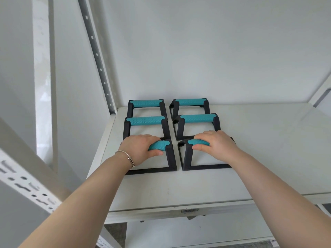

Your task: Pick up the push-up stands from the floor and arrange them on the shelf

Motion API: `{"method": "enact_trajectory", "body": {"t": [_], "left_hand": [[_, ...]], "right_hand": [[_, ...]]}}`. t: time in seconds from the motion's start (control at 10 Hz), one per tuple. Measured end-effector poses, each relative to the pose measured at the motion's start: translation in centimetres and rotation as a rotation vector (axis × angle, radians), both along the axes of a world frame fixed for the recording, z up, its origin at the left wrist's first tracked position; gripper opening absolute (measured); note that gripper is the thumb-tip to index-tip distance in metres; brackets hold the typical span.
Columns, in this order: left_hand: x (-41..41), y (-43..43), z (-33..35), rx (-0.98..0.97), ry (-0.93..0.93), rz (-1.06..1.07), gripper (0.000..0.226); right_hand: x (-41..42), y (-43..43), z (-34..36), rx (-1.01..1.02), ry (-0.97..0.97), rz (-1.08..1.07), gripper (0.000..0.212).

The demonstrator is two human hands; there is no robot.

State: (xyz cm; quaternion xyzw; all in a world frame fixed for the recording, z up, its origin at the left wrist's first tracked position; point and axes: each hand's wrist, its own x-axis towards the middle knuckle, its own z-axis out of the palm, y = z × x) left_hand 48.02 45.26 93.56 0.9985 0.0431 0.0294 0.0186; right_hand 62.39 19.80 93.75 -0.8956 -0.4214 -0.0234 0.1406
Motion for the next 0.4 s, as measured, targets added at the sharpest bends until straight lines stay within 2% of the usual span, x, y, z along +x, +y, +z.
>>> {"method": "enact_trajectory", "body": {"t": [0.1, 0.2, 0.3, 0.4], "left_hand": [[0.2, -0.3, 0.0, 0.044, 0.021, 0.056, 0.068], [0.4, -1.4, 0.3, 0.07, 0.018, 0.167, 0.062], [0.6, -2.6, 0.6, 0.055, 0.009, 0.239, 0.06], [0.9, -4.6, 0.7, 0.054, -0.066, 0.286, 0.062]], "right_hand": [[-0.1, 0.0, -0.2, -0.029, -0.018, 0.017, 0.056], [-0.6, 0.3, -0.3, -0.002, -0.053, -0.036, 0.065], [-1.1, 0.1, -0.2, 0.047, -0.041, -0.106, 0.053], [-1.3, -1.2, -0.3, 0.16, -0.013, -0.162, 0.054]]}}
